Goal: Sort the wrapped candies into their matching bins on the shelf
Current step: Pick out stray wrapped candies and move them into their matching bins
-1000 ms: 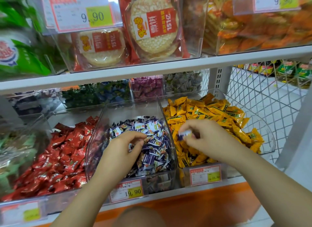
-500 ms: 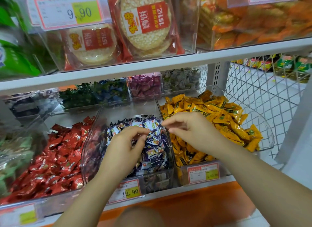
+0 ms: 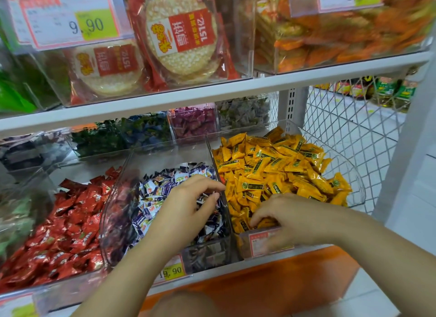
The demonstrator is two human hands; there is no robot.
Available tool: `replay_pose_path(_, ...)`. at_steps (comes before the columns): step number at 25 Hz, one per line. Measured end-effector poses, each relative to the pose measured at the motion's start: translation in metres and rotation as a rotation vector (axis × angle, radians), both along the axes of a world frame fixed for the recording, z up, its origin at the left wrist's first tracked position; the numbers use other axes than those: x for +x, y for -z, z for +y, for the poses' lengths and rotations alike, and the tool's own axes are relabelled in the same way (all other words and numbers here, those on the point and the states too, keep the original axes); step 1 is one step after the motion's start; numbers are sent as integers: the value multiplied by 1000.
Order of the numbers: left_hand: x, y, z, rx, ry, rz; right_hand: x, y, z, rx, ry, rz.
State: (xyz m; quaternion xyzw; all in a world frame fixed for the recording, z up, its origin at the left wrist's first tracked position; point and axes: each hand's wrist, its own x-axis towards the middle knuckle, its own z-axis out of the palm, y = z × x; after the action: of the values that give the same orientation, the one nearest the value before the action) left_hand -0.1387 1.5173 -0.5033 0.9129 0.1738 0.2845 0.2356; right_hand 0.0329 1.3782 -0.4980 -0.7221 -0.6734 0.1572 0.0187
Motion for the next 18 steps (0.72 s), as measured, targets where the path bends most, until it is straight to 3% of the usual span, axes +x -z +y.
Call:
replay_pose_path(8, 28, -15, -14, 188, 140, 133, 32, -6, -22, 224, 181, 228)
replay_pose_path(15, 80, -27, -24, 323, 220, 818, 35, -4, -25, 300, 228, 299)
replay_pose_path(18, 97, -31, -20, 249, 261, 1005, 37, -1, -25, 308, 229, 320)
